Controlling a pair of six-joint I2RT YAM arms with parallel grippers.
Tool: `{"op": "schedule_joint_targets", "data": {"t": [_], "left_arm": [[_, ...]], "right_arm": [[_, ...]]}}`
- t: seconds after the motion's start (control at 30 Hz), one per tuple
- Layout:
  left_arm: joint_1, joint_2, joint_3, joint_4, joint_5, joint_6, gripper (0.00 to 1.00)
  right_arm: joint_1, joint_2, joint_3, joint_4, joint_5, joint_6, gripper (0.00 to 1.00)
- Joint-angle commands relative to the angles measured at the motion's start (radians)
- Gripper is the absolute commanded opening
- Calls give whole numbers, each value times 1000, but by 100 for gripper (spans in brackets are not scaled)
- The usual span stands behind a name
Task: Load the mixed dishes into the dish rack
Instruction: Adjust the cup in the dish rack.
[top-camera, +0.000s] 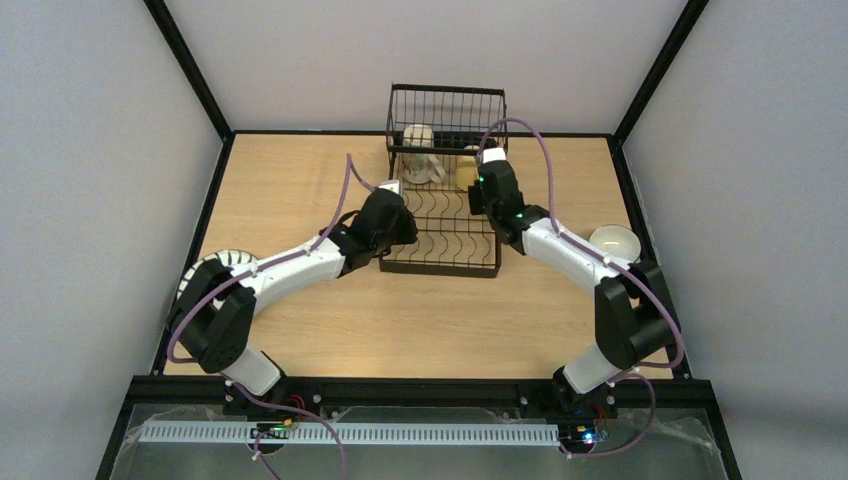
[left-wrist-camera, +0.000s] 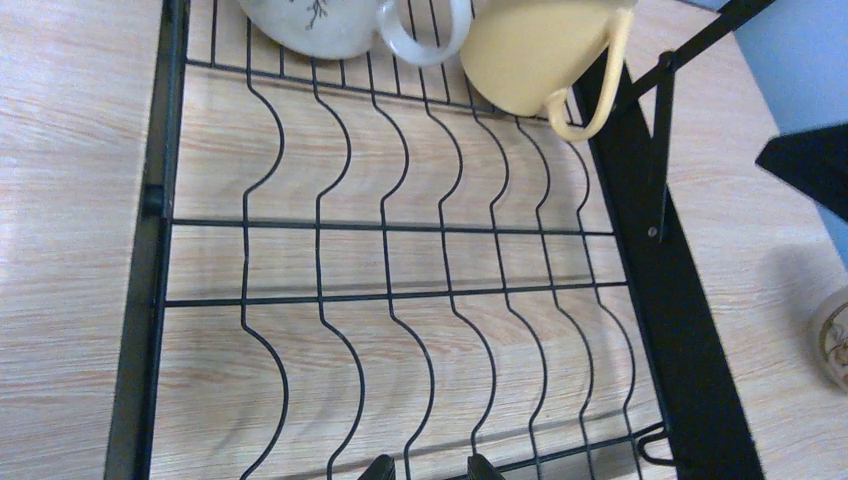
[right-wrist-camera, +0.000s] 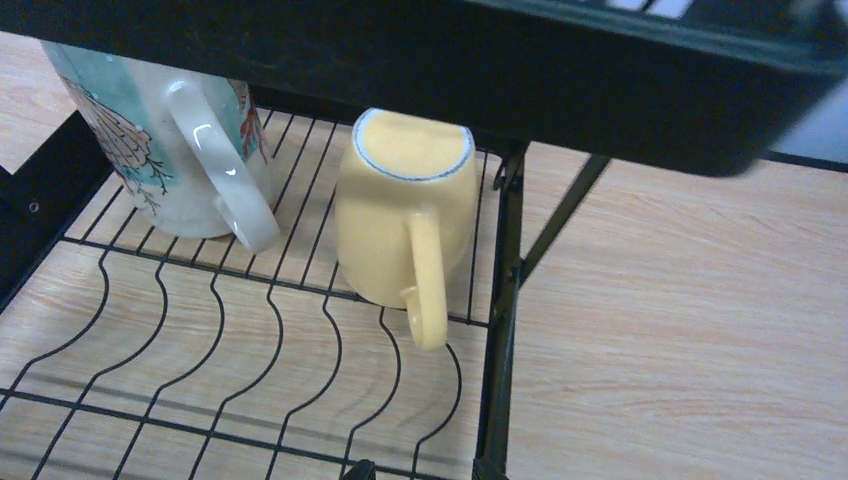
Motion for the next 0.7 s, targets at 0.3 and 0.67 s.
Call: {"op": "schedule_joint_targets", "data": {"t": [0.3,0.67], "left_arm": [[29,-182,-28,-202,-122,19,48],[79,-223,-143,-259,-139,49,50]], "right_arm": [[3,-124,-94,-272,14,179,54],[3,-141,-186,-284,-1,235,54]]}}
